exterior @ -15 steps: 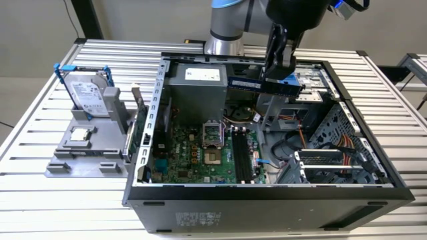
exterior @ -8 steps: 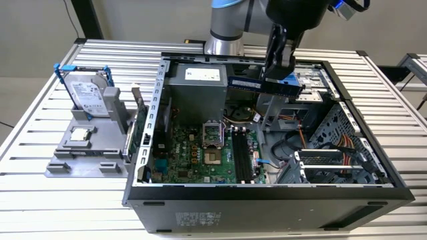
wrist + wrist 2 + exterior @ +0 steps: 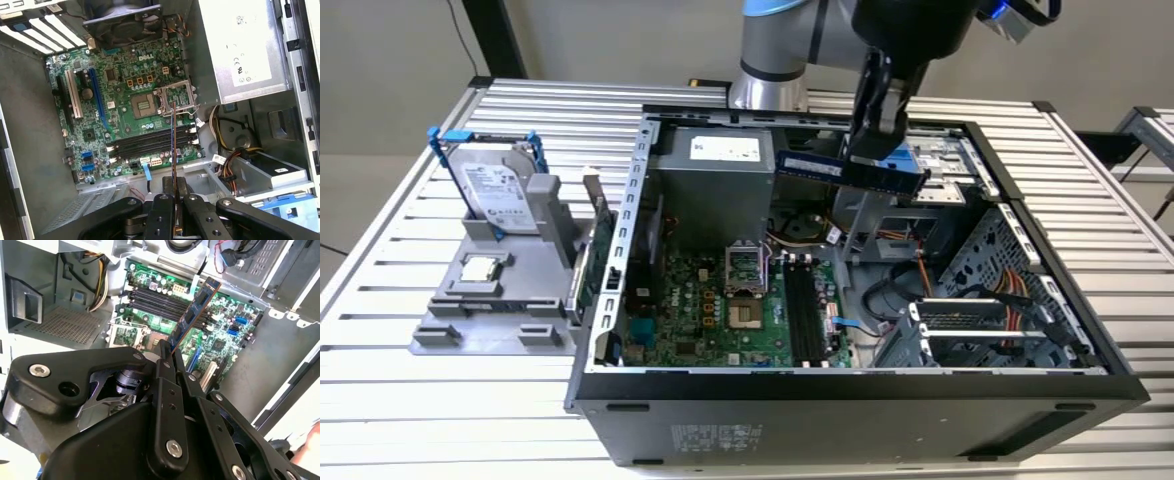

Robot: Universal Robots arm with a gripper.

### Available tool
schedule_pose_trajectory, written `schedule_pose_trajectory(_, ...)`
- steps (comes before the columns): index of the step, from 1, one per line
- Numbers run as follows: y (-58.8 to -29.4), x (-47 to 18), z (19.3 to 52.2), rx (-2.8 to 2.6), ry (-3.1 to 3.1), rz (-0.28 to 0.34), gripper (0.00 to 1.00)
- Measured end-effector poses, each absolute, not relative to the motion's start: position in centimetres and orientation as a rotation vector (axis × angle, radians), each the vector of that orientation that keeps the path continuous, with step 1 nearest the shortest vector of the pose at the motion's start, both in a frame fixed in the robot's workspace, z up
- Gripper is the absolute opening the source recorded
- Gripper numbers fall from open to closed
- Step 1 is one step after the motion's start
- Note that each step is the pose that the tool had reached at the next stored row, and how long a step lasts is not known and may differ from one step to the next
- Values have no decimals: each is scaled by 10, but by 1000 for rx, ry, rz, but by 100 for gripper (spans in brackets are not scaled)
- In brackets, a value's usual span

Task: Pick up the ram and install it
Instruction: 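Insert the ram into the slot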

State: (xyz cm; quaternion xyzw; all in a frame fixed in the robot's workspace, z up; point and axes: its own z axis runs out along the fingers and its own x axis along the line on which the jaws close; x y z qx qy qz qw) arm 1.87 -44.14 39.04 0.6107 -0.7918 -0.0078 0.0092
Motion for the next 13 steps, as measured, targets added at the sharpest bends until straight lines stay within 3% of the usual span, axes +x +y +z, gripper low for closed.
schedule_pose_trajectory(13, -441, 19, 390, 1827, -2534, -25, 0)
